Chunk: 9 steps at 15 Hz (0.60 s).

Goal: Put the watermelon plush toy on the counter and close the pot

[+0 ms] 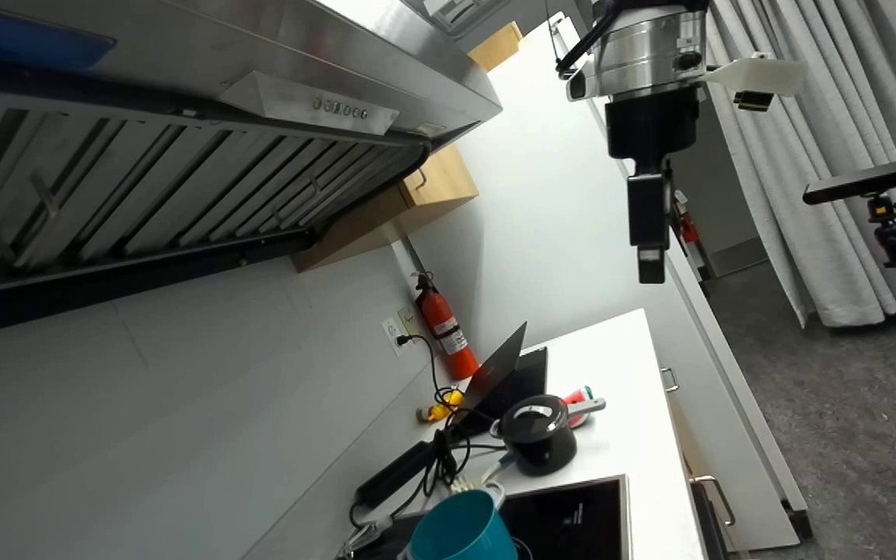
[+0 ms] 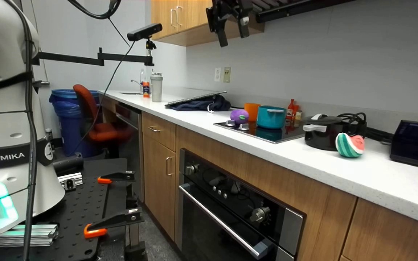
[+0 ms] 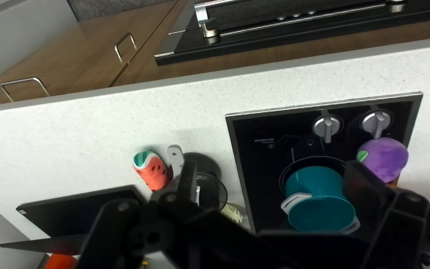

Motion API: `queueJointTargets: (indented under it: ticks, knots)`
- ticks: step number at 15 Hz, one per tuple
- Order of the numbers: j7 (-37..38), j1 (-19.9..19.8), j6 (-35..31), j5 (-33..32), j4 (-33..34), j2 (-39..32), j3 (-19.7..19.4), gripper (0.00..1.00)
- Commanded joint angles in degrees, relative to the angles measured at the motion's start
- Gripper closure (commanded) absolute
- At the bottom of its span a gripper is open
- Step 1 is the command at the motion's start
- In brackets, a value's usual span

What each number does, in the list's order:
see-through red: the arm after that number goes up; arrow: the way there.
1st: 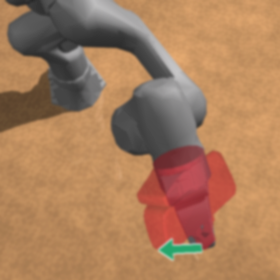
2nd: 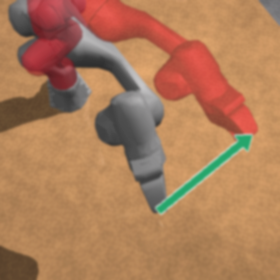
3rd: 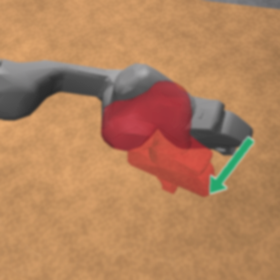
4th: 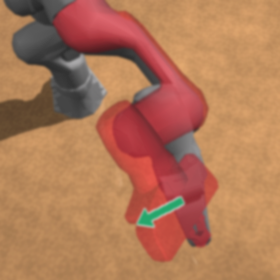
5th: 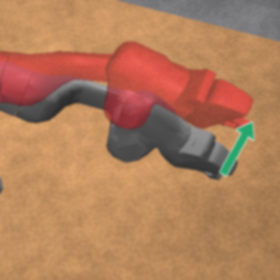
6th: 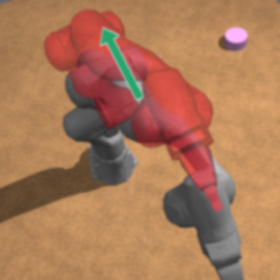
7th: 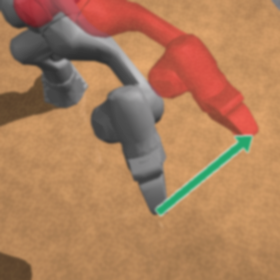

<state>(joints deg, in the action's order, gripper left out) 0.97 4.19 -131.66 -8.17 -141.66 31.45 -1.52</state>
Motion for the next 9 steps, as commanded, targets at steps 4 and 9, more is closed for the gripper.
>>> queueJointTargets:
  ticks: [4, 9]
  knots:
    - [-0.7, -1.4, 0.0, 1.0, -0.4, 0.1, 1.2, 0.0]
    - [-0.7, -1.4, 0.0, 1.0, -0.5, 0.2, 1.2, 0.0]
